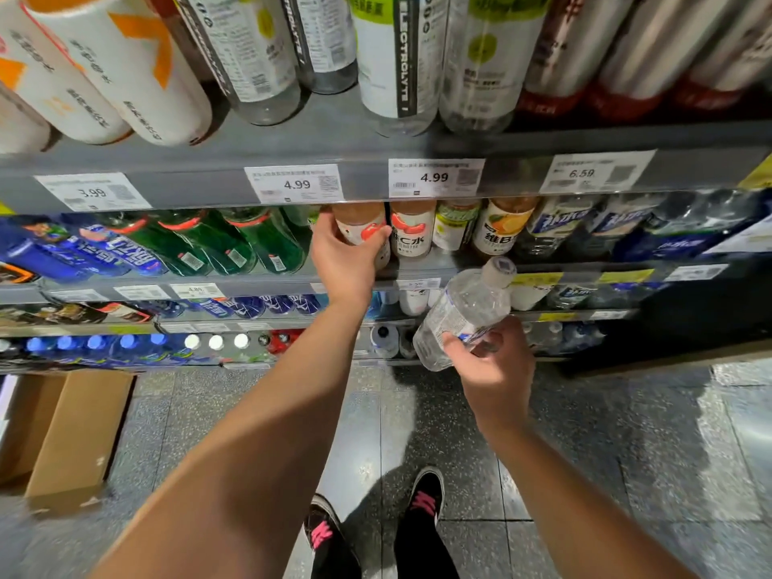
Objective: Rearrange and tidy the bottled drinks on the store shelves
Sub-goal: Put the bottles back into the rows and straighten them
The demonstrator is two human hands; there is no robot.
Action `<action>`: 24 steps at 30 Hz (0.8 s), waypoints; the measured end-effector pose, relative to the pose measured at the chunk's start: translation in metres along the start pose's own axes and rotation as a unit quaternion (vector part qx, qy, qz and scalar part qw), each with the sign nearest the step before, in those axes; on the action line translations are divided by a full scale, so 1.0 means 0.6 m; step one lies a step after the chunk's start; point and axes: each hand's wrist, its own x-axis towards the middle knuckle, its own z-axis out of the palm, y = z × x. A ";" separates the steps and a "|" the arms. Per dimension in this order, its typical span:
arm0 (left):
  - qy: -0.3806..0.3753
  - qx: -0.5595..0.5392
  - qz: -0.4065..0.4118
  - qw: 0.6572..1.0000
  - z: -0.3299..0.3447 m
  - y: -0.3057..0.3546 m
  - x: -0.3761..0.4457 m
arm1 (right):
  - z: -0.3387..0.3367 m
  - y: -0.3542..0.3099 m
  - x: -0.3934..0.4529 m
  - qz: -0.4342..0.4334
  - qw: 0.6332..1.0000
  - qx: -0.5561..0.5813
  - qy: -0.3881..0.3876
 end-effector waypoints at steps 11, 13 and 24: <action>-0.013 0.040 0.007 0.999 0.020 -0.023 -0.001 | -0.015 -0.014 0.012 0.014 1.000 0.002 -0.014; -0.013 0.036 -0.011 0.999 0.018 -0.020 -0.007 | -0.016 -0.019 0.010 0.020 1.000 -0.001 -0.014; -0.175 -0.049 -0.037 0.983 -0.095 0.088 -0.209 | -0.079 -0.114 -0.054 0.011 0.998 -0.061 0.026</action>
